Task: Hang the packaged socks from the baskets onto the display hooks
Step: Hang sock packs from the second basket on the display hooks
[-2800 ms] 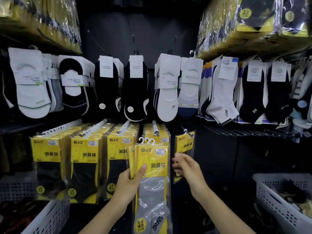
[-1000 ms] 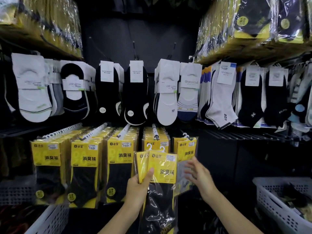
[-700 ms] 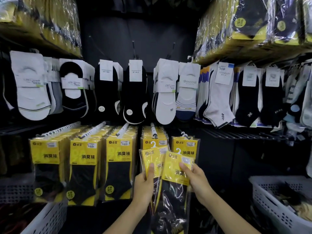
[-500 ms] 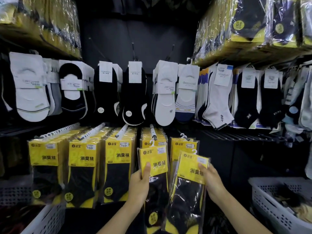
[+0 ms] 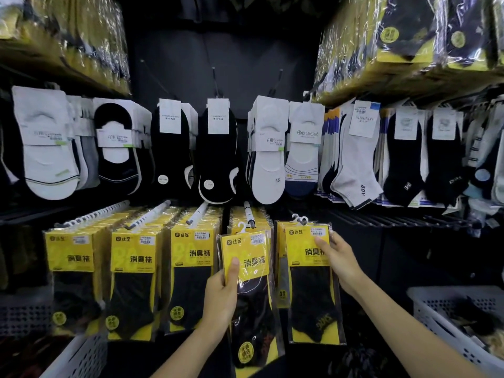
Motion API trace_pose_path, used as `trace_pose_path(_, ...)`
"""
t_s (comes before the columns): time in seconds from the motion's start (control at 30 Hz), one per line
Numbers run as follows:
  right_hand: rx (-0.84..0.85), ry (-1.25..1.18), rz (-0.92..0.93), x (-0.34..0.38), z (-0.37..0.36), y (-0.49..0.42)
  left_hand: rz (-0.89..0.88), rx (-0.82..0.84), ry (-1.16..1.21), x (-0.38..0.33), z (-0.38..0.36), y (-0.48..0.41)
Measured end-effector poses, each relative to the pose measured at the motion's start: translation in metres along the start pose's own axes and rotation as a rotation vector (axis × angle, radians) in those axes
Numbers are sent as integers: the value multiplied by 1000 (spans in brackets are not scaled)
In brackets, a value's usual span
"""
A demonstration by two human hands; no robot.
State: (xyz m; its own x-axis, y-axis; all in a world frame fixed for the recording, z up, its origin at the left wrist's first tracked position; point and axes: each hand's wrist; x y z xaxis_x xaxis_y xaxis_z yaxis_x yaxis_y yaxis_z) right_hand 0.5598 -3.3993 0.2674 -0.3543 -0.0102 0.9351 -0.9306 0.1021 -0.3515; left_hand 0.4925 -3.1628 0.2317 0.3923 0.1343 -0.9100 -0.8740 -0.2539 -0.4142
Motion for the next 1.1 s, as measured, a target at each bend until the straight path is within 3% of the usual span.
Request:
trace_pose_path(0.23,4,22,-60,-14,0,-4,65,9,29,0,-1,0)
trace_pose_path(0.5,-283,141,-243,-41,3,-6,78,43,86,-4,-6,4)
trace_pose_path(0.63,-401,207,-231,-41,2,10,79,93,51,0,-9,3)
trace_pose_path(0.7,-334,168,-166,-32,-4,20,87,137,51,4,-15,2)
trace_pose_path(0.9,112,122,-68,-3,-26,52,100,252,77,3,-48,11)
trace_pose_path(1.1,-74,3,-57,-11,-5,58,136,360,83,-1,-76,13)
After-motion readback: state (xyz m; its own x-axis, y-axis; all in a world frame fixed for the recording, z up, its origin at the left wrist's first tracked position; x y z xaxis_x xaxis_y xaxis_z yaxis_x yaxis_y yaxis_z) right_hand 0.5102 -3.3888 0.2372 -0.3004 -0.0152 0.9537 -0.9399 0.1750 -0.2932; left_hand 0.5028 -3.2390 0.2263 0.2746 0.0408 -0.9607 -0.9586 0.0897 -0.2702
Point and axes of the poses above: each hand's wrist, its own y-axis away from the middle knuckle, its own z-axis out of the back of the hand, x = y × z, and after that the axes turned 3 degrees about y, right-handed
